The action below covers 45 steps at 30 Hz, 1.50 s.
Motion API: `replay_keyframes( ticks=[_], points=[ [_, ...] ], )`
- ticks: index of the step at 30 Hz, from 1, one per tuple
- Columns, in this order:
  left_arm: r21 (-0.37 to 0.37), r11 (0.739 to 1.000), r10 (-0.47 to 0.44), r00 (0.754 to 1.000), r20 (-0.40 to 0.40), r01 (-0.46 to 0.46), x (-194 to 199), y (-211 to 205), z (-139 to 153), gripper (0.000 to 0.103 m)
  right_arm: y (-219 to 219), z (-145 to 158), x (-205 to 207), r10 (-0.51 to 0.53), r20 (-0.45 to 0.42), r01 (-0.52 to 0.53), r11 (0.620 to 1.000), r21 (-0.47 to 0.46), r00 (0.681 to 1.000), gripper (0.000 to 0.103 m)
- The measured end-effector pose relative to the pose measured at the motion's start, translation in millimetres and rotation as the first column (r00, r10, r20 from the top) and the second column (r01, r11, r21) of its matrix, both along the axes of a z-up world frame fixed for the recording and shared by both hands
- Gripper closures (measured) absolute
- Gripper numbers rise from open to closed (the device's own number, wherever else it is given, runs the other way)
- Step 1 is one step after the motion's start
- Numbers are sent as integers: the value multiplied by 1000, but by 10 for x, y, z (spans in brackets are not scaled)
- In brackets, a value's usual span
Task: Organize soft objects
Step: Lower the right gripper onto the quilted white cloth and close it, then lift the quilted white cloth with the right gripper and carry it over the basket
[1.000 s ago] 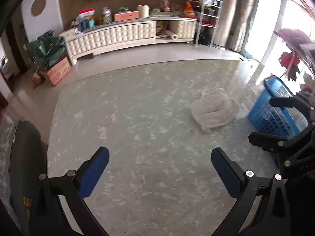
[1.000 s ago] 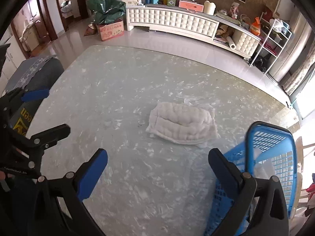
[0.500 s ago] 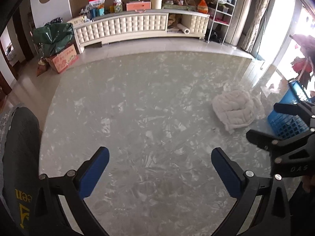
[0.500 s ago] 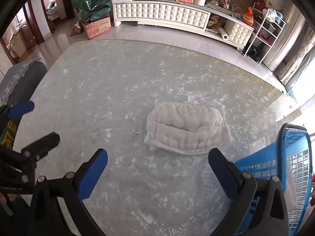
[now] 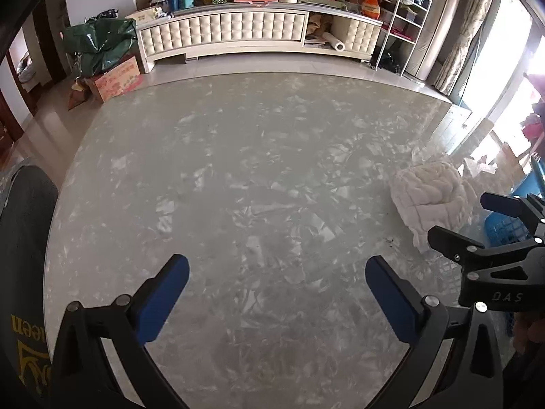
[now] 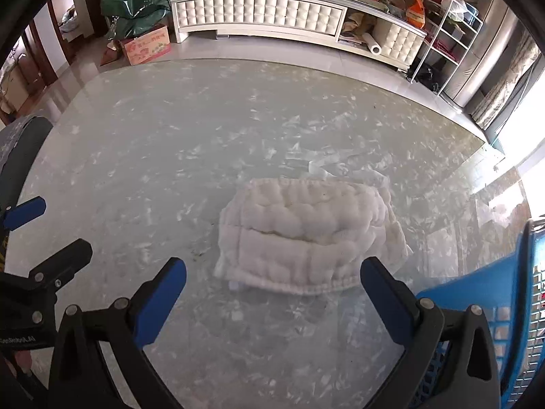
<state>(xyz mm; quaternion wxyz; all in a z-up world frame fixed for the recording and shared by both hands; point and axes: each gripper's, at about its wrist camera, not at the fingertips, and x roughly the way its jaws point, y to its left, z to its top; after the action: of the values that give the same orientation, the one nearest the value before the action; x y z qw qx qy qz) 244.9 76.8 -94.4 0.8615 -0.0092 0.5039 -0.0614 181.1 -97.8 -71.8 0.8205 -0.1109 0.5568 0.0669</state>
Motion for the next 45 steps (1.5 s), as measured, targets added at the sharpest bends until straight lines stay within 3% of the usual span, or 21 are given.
replay_keyframes(
  ticks=[11, 15, 24, 29, 31, 37, 45],
  points=[
    [14, 999, -51, 999, 17, 51, 75, -241, -9, 0, -103, -141, 134, -43, -41, 43, 999, -3, 998, 1],
    [32, 998, -63, 998, 10, 63, 61, -223, -56, 0, -158, -221, 191, -58, -75, 60, 998, 18, 996, 9],
    [27, 997, -69, 997, 17, 68, 51, -218, -12, 0, -158, -248, 181, -48, -99, 52, 998, 40, 994, 13],
    [33, 996, -78, 997, 18, 77, 32, -235, -20, 0, -126, -214, 124, -11, -80, 15, 999, 51, 997, 30],
    [33, 996, -79, 997, 18, 78, 22, -245, -20, 0, -83, -189, 74, 2, -72, 2, 998, 56, 997, 46],
    [22, 997, -74, 997, 15, 74, 14, -258, 6, 0, -102, -136, -1, 23, -43, -20, 998, 63, 999, 78],
    [9, 997, -75, 996, 44, 75, -27, -276, 119, 0, -113, -13, -59, 34, 2, -34, 996, 82, 999, 82]
  ],
)
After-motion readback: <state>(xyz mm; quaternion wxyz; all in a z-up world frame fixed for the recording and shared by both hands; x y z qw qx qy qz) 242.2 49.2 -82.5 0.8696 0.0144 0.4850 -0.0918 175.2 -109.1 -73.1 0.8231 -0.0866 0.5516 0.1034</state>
